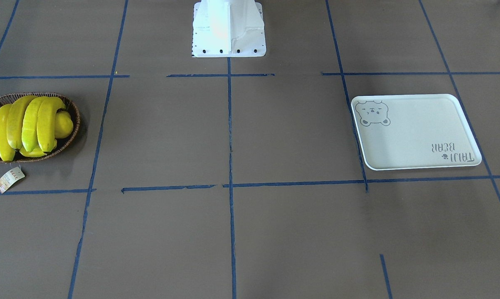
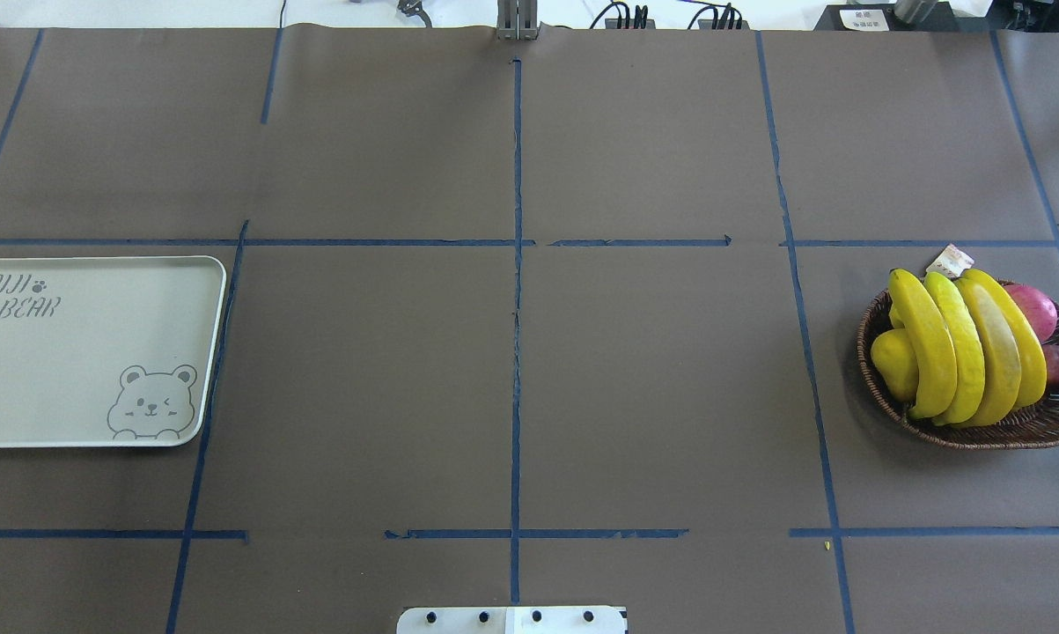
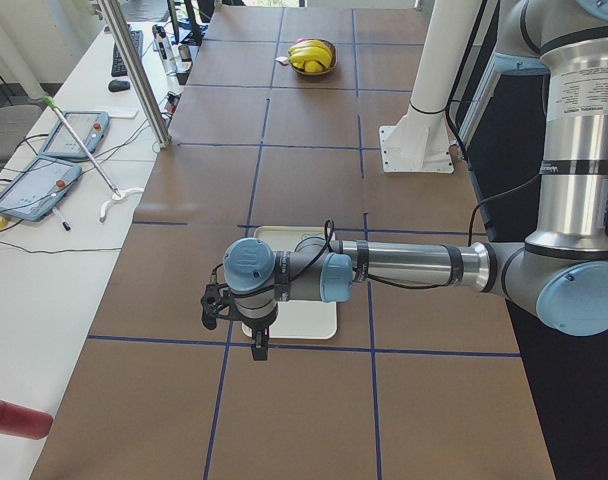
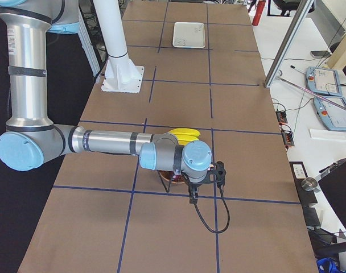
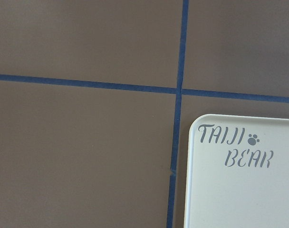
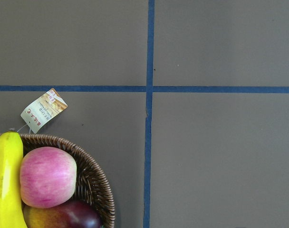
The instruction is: Transfer all bananas from basket to plate
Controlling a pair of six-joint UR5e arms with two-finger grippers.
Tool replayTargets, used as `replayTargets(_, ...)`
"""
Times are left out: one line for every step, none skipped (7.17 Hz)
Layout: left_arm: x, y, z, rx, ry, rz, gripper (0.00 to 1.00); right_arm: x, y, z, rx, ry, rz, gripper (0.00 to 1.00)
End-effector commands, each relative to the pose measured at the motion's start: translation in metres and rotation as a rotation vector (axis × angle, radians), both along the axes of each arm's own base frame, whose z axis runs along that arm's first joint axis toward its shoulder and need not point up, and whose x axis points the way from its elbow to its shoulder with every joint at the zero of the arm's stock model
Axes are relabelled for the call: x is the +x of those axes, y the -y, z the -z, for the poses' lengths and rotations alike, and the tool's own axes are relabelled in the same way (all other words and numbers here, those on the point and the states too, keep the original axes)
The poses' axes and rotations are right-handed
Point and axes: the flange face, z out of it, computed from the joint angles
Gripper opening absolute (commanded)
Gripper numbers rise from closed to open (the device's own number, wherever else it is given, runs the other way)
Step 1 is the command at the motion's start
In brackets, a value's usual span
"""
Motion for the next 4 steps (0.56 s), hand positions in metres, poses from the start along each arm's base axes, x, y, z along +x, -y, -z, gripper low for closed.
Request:
replayTargets(0.003,0.011,0.025,0.026,0.0,0.017,1.0,0.0,0.004,0.02,0.041,-0.004,0.001,1.0)
replayTargets(0.003,0.021,0.047,0.047,-0.004,0.045,1.0,0.0,0.005,0.028,0.058,-0.007,0.002,1.0)
replayTargets(0.013,0.024,0.061,0.06,-0.004,0.039,1.0,-0.017,0.022,0.04,0.094,-0.028,0.044,1.0)
replayTargets(0.02,0.025,0.067,0.075,-0.005,0.027,1.0,-0.028,0.039,0.062,0.135,-0.073,0.061,1.0)
